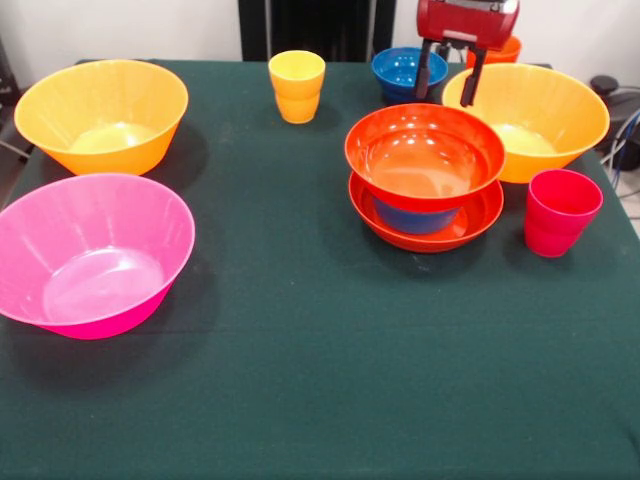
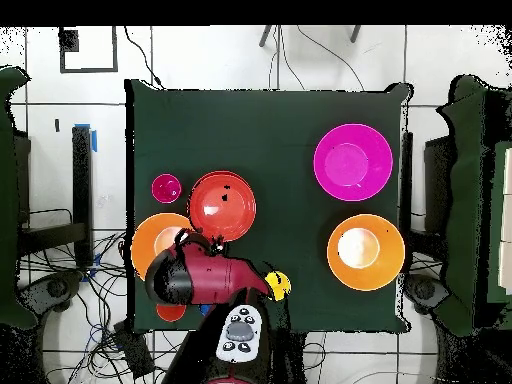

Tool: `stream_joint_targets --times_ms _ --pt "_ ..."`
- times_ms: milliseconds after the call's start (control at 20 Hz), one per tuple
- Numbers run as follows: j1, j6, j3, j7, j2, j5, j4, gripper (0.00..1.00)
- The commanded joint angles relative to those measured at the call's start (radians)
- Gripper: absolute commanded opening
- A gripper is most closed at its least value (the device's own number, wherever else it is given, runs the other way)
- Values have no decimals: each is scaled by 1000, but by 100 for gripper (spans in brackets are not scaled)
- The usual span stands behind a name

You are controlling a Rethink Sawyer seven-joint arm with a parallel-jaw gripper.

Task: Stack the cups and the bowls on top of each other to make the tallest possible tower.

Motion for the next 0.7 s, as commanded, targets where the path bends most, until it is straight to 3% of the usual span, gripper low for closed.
stream_joint_targets --times_ms 50,700 --pt "0 -29 53 144 30 16 -28 100" --pt "-7 -23 88 144 18 12 -1 100"
